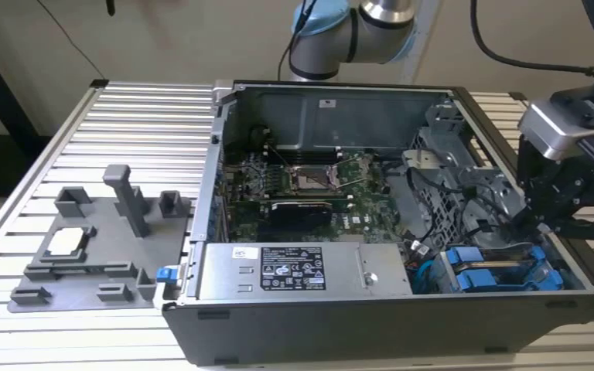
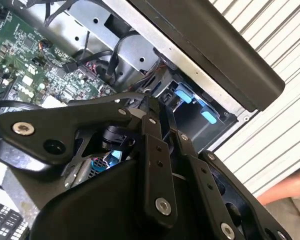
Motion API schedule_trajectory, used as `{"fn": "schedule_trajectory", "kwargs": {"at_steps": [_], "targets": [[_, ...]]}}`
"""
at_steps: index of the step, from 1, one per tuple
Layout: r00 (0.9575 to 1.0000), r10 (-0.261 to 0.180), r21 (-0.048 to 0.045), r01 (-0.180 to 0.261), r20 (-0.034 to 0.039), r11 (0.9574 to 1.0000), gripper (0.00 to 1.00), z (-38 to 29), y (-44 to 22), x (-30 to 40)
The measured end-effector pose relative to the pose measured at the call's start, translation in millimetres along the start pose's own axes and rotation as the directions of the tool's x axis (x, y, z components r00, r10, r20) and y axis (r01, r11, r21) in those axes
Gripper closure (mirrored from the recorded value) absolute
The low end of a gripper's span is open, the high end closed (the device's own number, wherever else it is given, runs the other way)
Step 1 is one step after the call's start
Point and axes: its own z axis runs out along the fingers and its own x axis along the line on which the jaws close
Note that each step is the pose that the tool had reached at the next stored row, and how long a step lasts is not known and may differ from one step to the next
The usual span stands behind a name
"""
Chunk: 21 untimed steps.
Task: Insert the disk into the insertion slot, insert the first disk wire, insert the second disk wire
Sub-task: 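Insert the first disk wire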
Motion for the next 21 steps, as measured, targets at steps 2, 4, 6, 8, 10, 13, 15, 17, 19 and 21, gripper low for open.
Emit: {"fn": "schedule_trajectory", "kwargs": {"at_steps": [2,4,6,8,10,13,15,17,19,21], "targets": [[1.0000,0.005,-0.0039,-0.005,-0.0001,1.0000,0.81,1.3,0.2,0.7],[0.9999,0.011,-0.0080,-0.011,0.0003,0.9999,0.81,2.8,0.4,1.7],[0.9998,0.019,-0.0095,-0.019,0.0001,0.9998,0.81,4.3,0.6,3.4],[0.9997,0.026,-0.0104,-0.026,-0.0002,0.9996,0.81,5.7,0.9,5.2],[0.9994,0.034,-0.0117,-0.034,-0.0003,0.9993,0.81,7.1,1.2,6.9],[0.9989,0.046,-0.0122,-0.046,-0.0005,0.9989,0.81,9.0,1.3,7.2],[0.9985,0.054,-0.0117,-0.054,0.0000,0.9985,0.81,10.6,1.4,7.3],[0.9983,0.058,-0.0115,-0.058,-0.0002,0.9983,0.81,11.6,1.4,7.4],[0.9981,0.061,-0.0113,-0.061,-0.0002,0.9981,0.81,12.7,1.6,7.5],[0.9979,0.065,-0.0110,-0.065,-0.0005,0.9978,0.81,13.5,1.6,7.5]]}}
